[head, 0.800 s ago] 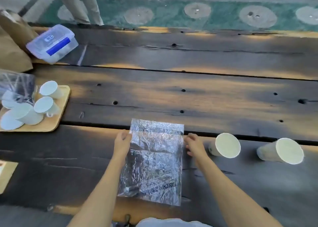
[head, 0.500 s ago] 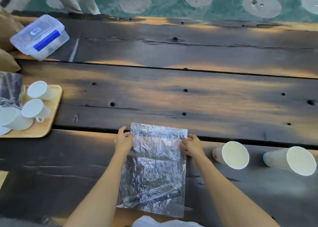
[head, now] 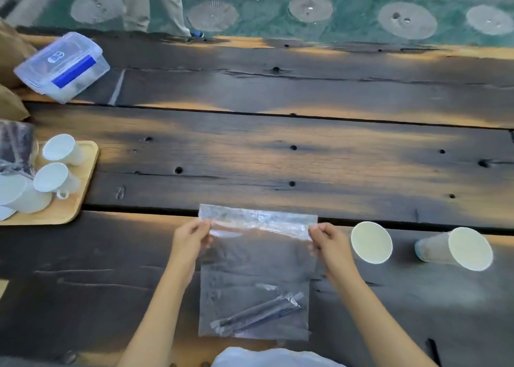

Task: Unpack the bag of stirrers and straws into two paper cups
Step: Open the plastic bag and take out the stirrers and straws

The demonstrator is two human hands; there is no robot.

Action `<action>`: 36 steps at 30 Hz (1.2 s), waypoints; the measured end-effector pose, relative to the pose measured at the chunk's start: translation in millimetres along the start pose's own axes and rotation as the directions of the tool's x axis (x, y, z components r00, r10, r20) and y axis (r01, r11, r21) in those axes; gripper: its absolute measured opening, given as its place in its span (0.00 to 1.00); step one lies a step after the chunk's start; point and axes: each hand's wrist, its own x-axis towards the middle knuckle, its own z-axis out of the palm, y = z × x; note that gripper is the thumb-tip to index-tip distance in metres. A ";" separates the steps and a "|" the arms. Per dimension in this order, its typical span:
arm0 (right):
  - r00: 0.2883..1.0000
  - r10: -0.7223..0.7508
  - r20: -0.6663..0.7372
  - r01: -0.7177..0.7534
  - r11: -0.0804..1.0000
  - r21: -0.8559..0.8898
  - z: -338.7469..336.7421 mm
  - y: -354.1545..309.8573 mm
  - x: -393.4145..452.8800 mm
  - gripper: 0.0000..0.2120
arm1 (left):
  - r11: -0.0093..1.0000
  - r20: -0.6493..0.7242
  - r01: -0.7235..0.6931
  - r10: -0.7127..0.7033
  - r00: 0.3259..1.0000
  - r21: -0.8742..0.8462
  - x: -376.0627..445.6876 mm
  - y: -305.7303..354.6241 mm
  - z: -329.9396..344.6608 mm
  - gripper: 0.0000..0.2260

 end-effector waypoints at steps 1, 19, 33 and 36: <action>1.000 -0.002 0.002 0.002 1.000 0.011 -6.5 0.4 -10.6 0.11 | 1.000 0.015 -0.012 0.012 1.000 -0.016 -12.8 0.0 -3.1 0.13; 0.503 -0.792 0.347 0.815 0.300 -0.496 -25.1 -75.4 -152.3 0.08 | 0.908 0.362 -0.416 0.403 0.840 -0.047 -178.3 57.4 27.5 0.07; 0.478 -0.741 0.472 0.876 0.360 -0.321 -6.5 -72.9 -163.3 0.06 | 0.801 0.501 -0.598 0.527 0.687 -0.023 -201.0 67.9 29.1 0.10; 0.498 -0.763 0.412 0.866 0.411 -0.284 -7.2 -71.0 -164.9 0.05 | 0.808 0.486 -0.590 0.513 0.708 0.007 -201.6 66.4 29.4 0.09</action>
